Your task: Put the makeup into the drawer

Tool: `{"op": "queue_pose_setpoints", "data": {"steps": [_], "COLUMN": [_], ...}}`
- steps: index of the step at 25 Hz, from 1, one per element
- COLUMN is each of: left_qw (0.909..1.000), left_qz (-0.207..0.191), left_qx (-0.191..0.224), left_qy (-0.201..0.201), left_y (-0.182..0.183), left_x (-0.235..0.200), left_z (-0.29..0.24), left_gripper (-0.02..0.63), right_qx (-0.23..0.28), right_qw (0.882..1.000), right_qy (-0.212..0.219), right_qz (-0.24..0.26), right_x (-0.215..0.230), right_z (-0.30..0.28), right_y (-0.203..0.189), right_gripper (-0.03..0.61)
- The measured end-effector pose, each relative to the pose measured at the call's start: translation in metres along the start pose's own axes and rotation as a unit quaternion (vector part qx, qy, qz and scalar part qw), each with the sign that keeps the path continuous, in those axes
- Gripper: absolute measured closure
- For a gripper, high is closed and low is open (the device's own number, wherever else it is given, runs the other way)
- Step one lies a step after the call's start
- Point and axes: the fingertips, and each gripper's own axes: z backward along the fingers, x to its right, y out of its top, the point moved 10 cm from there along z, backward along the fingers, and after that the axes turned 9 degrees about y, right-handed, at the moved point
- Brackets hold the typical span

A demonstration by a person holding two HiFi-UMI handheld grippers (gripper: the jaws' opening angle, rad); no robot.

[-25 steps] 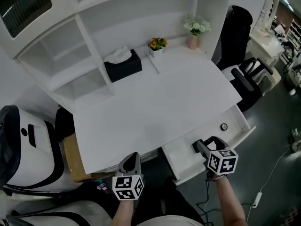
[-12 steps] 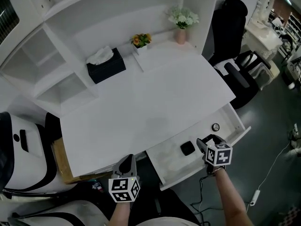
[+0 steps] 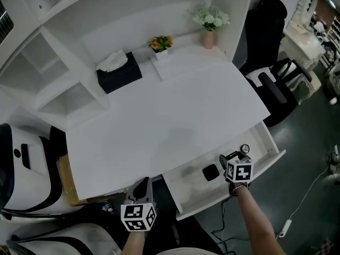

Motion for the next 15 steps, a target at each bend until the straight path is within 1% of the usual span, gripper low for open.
{"op": "queue_pose_setpoints", "data": {"steps": [7, 11, 15], "left_qw": [0.9998, 0.9997, 0.9996], "left_qz": [0.005, 0.004, 0.001], "left_qx": [-0.007, -0.012, -0.015], "left_qy": [0.016, 0.020, 0.026], "left_y": [-0.002, -0.004, -0.005], "left_x": [-0.006, -0.006, -0.004], "left_z": [-0.003, -0.005, -0.005], "left_gripper": [0.612, 0.612, 0.612], "right_qx": [-0.017, -0.027, -0.038], "right_qw": [1.000, 1.000, 0.999], "right_qy": [-0.011, -0.009, -0.015], "right_qz": [0.000, -0.011, -0.010], "right_x": [0.002, 0.006, 0.009], "right_z": [-0.027, -0.040, -0.047], "right_y": [0.004, 0.001, -0.001], "right_gripper": [0.230, 0.230, 0.229]}}
